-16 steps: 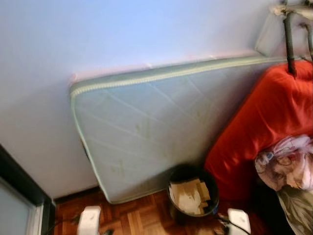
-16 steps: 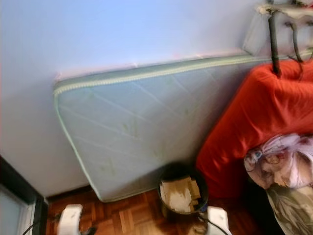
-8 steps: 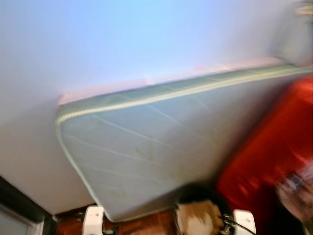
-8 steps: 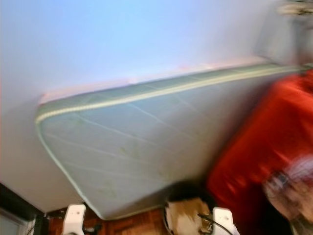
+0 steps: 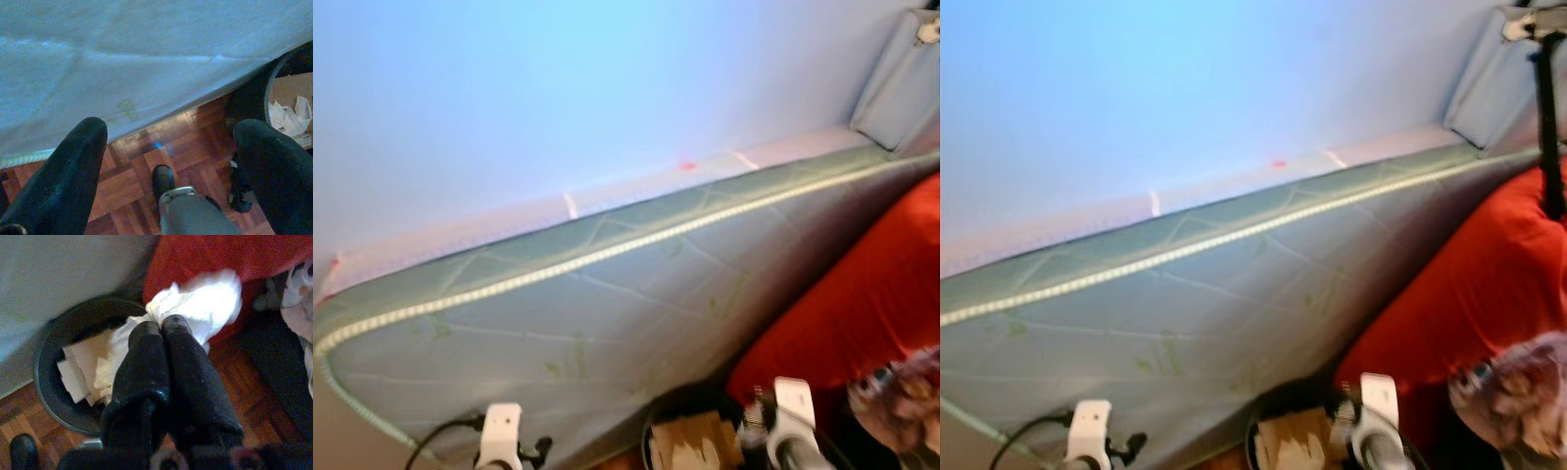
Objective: Clean up the room
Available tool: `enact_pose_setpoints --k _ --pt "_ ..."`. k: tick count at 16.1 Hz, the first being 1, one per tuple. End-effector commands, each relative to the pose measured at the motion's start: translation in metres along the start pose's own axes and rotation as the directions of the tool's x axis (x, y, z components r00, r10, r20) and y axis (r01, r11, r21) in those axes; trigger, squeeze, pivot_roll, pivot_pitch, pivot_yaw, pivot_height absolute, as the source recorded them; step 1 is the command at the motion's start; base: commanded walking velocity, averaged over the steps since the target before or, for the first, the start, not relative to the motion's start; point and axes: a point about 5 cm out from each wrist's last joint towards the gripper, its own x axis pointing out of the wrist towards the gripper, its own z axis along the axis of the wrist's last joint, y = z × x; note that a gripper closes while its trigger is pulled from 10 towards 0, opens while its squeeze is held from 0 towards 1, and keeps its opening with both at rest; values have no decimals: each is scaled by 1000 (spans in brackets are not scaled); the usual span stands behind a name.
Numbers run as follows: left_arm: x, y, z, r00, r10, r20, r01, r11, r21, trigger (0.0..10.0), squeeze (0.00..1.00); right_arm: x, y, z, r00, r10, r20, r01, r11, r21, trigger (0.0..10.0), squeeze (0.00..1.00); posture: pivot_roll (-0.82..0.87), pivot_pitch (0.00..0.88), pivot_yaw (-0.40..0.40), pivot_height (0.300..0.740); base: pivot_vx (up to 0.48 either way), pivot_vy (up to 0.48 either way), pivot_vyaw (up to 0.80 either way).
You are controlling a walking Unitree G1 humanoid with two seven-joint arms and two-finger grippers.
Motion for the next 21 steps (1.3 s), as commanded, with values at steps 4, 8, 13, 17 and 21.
enact_pose_setpoints --k 4,8,13,17,21 --pt "-11 10 -18 999 -9 38 9 1000 -10 10000 0 -2 12 -11 998 42 -40 -43 999 -17 10000 0 58 105 -18 740 0 0 0" --pt "-24 16 -32 994 -34 102 35 999 -4 10000 0 -2 9 -9 1000 6 -26 -6 1000 12 10000 0 88 185 -16 740 0 0 0" --pt "-40 22 -47 987 -71 146 67 997 29 10000 0 0 4 0 1000 -5 14 5 999 47 10000 0 104 263 -20 740 0 0 0" --pt "-55 25 -55 968 -89 234 82 996 38 10000 0 1 -1 7 999 -26 32 24 998 59 10000 0 116 312 -21 740 0 0 0" --pt "-12 -36 125 764 -153 627 127 988 85 10000 0 1 7 4 1000 14 28 -16 999 48 10000 0 143 364 -27 740 0 0 0"
